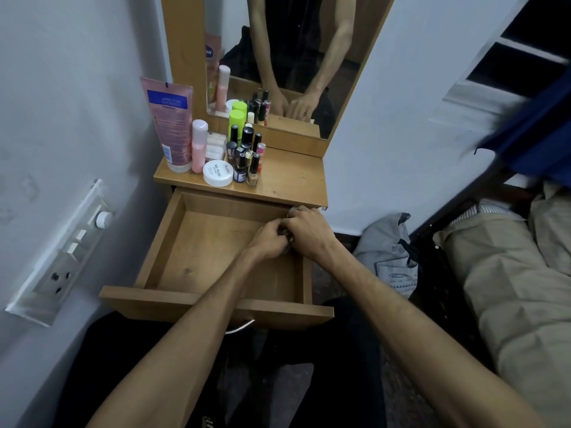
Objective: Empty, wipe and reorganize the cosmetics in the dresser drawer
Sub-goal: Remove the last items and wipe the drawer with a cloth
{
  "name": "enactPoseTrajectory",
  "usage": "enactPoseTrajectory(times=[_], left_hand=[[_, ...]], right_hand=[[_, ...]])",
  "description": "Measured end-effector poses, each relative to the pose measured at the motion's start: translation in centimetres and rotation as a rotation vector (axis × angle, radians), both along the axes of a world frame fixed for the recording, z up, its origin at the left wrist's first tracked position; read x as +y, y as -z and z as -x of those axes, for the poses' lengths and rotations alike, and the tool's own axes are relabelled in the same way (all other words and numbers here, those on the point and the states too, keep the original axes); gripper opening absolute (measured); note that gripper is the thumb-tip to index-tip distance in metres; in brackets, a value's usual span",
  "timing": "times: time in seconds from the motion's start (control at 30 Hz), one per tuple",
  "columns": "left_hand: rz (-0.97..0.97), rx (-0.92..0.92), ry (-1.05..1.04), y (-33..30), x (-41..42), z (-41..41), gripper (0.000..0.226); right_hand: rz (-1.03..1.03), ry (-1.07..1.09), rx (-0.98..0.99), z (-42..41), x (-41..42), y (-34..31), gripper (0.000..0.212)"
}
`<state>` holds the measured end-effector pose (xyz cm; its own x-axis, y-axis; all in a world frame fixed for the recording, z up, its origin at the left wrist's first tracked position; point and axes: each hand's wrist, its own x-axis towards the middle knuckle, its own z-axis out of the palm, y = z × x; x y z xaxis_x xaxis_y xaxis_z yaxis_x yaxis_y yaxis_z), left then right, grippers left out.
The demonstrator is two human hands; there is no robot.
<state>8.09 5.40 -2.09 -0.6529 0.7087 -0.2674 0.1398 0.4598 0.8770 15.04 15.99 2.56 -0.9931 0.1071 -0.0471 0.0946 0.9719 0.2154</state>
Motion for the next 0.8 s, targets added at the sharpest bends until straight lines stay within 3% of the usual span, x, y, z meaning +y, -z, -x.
enactPoseTrajectory(times=[0.1, 0.27, 0.43, 0.67, 0.8], left_hand=[[0.007, 0.003, 0.054, 0.8, -0.4, 0.2, 0.045], [-0.001, 0.045, 0.162, -1.3, -2.6, -1.3, 0.009], [0.054, -0.069, 0.325, -1.7, -4.8, -2.6, 0.014], [0.228, 0.008, 0.532, -3.9, -6.1, -4.2, 0.012], [0.253, 0.042, 0.591, -5.2, -5.8, -4.1, 0.026]], right_hand=[[0.135, 0.053, 0.043, -0.8, -0.3, -0.5, 0.026], [0.271, 0.118, 0.02, -2.8, -1.3, -0.9, 0.019], [0.413, 0.231, -0.103, -5.4, -3.3, -2.3, 0.02], [0.727, 0.369, -0.283, -9.1, -4.2, -4.0, 0.032], [0.818, 0.368, -0.3, -9.9, -3.8, -5.3, 0.028]])
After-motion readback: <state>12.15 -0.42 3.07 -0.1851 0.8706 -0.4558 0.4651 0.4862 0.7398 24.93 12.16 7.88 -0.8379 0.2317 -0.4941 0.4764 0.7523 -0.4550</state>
